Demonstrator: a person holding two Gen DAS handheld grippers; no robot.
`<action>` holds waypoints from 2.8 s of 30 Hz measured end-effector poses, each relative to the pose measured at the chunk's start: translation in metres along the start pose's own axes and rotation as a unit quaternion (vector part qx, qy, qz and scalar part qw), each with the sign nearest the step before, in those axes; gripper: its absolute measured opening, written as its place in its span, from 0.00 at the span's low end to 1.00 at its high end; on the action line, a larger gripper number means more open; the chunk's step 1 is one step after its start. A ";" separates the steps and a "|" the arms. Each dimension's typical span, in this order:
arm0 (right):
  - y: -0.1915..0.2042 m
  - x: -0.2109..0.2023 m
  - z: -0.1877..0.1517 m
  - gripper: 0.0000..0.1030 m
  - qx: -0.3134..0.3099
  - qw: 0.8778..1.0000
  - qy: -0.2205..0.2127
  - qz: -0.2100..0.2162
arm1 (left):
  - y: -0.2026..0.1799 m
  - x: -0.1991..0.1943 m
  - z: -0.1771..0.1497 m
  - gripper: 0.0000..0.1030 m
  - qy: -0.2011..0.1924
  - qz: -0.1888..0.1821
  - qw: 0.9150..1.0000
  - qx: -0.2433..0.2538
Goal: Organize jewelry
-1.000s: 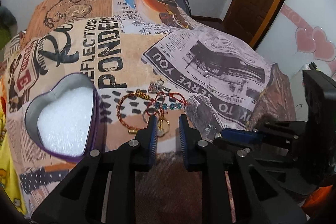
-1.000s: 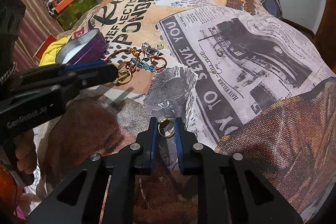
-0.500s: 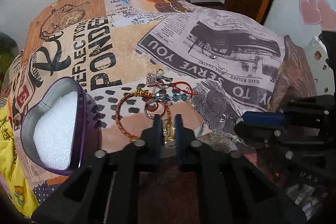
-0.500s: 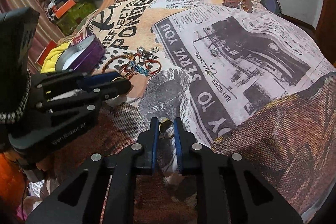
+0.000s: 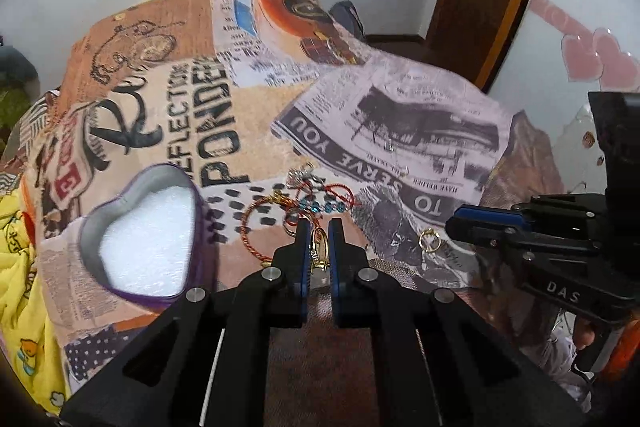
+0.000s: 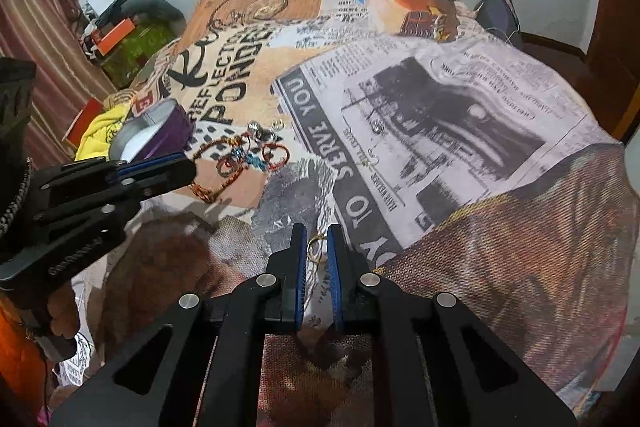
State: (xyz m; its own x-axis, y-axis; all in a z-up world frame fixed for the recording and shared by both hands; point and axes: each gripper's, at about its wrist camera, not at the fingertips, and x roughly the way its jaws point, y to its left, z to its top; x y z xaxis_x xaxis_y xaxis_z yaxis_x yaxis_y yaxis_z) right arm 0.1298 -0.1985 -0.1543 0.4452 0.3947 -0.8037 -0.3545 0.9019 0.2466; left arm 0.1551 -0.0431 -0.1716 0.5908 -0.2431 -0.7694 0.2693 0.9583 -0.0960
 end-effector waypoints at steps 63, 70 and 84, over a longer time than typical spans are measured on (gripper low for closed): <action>0.029 0.051 0.015 0.17 -0.047 0.996 0.023 -0.067 | 0.066 -0.053 -0.030 0.07 -0.055 0.027 0.995 -0.081; 0.057 0.032 0.038 0.17 -0.057 0.998 -0.014 -0.024 | 0.075 -0.060 -0.021 0.07 -0.074 0.038 0.993 -0.085; 0.118 0.017 0.085 0.17 -0.097 0.991 -0.076 0.052 | 0.100 -0.058 -0.003 0.07 -0.088 0.060 0.991 -0.082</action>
State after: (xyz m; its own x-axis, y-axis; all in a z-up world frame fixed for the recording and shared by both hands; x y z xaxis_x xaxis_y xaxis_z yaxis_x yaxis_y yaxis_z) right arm 0.1654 -0.0703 -0.0922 0.5117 0.5191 -0.6847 -0.5498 0.8102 0.2034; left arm 0.1452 0.0679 -0.1384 0.7381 -0.1355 -0.6610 0.0717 0.9898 -0.1229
